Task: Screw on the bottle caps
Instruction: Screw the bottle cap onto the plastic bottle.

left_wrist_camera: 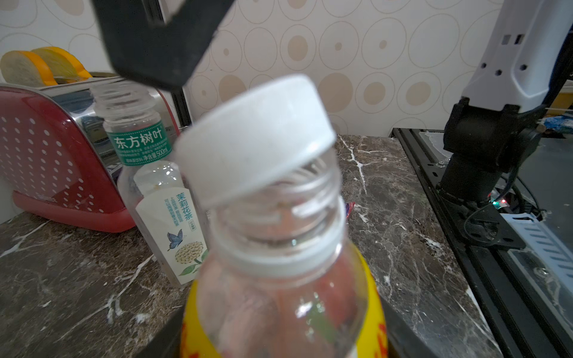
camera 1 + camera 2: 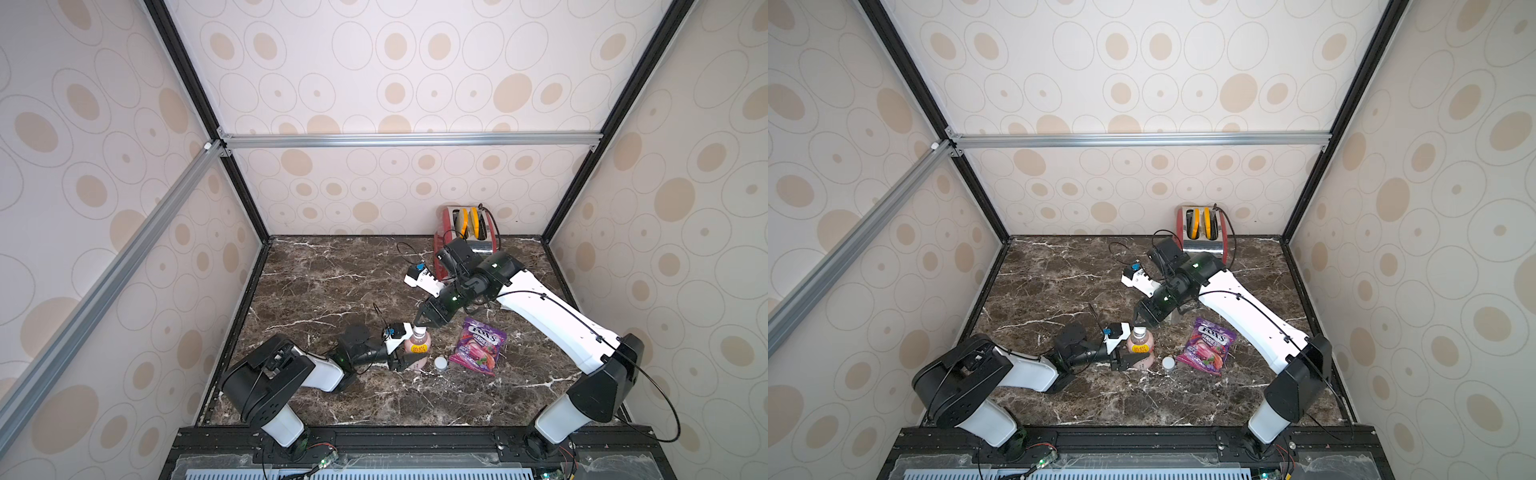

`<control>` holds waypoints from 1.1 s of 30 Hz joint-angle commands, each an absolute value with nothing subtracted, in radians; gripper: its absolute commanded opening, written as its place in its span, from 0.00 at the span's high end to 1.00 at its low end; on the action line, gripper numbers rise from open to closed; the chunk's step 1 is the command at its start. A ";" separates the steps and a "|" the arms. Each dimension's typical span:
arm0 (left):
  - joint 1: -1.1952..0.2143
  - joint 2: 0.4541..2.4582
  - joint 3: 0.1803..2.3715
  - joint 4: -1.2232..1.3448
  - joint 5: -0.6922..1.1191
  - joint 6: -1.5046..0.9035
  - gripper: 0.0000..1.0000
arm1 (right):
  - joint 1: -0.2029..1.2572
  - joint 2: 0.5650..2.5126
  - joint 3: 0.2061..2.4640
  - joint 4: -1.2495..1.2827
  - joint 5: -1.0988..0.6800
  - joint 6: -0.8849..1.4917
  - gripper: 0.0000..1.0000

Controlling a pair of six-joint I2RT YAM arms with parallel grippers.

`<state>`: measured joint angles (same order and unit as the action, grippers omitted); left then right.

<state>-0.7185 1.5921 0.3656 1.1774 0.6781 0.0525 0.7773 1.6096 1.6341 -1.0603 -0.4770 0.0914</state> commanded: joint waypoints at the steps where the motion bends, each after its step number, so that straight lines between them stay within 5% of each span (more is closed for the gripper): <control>1: -0.729 1.578 0.379 1.124 0.672 0.058 0.30 | 0.765 1.628 1.601 -1.041 -0.536 0.137 0.53; 33: -0.729 1.578 0.383 1.118 0.651 0.040 0.30 | 0.816 1.541 1.499 -0.955 -0.458 0.097 0.67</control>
<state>-0.7200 1.5871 0.3664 1.1675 0.6647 0.0502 0.8066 1.5745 1.5356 -0.9676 -0.4889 0.1146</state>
